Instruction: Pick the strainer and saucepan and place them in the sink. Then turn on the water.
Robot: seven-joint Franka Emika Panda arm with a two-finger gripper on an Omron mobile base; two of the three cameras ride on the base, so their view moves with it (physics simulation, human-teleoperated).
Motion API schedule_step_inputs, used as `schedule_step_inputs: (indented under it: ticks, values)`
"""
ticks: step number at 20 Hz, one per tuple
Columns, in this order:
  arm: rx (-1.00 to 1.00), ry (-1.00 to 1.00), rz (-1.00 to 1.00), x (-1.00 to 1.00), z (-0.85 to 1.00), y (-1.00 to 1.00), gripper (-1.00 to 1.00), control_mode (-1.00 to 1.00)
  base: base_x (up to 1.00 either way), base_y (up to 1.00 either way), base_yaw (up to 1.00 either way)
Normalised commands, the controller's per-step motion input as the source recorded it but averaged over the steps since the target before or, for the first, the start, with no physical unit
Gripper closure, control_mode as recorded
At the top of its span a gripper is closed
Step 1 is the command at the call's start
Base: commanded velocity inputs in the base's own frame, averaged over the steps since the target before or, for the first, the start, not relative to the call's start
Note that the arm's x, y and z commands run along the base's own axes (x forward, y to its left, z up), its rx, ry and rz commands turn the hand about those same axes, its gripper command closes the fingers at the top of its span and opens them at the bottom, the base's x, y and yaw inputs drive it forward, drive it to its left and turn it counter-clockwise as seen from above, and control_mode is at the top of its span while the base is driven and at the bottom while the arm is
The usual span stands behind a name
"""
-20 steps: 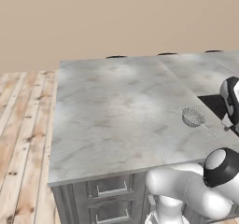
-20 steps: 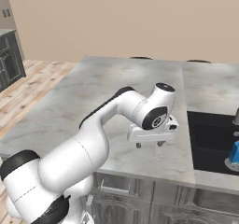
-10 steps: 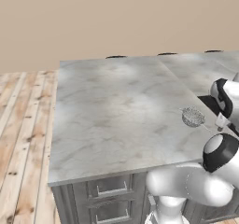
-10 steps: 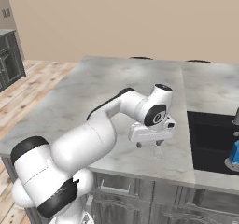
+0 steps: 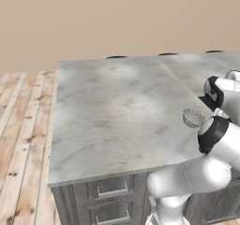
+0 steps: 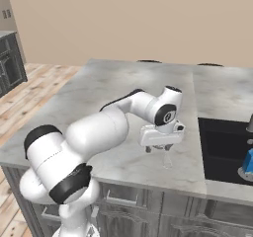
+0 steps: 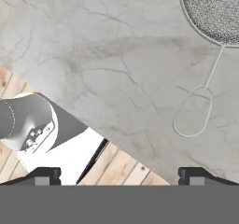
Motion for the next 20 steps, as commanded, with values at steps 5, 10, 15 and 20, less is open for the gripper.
schedule_step_inputs:
  ticks: [5, 10, 15, 20]
  values:
    - [0.06, 0.0, 0.07, 0.1, -0.29, 0.0, -1.0, -1.0, 0.0, 0.0, 0.0]
    - [0.02, 0.01, 0.06, 0.17, -0.24, 0.0, -1.0, -1.0, 0.0, 0.0, 0.0]
    - [0.0, 0.0, 0.03, 0.28, -0.24, 0.0, -1.0, -1.0, 0.0, 0.0, 0.0]
    - [0.04, 0.0, 0.0, 0.22, -0.25, -0.04, -1.0, -1.0, 0.0, 0.0, 0.0]
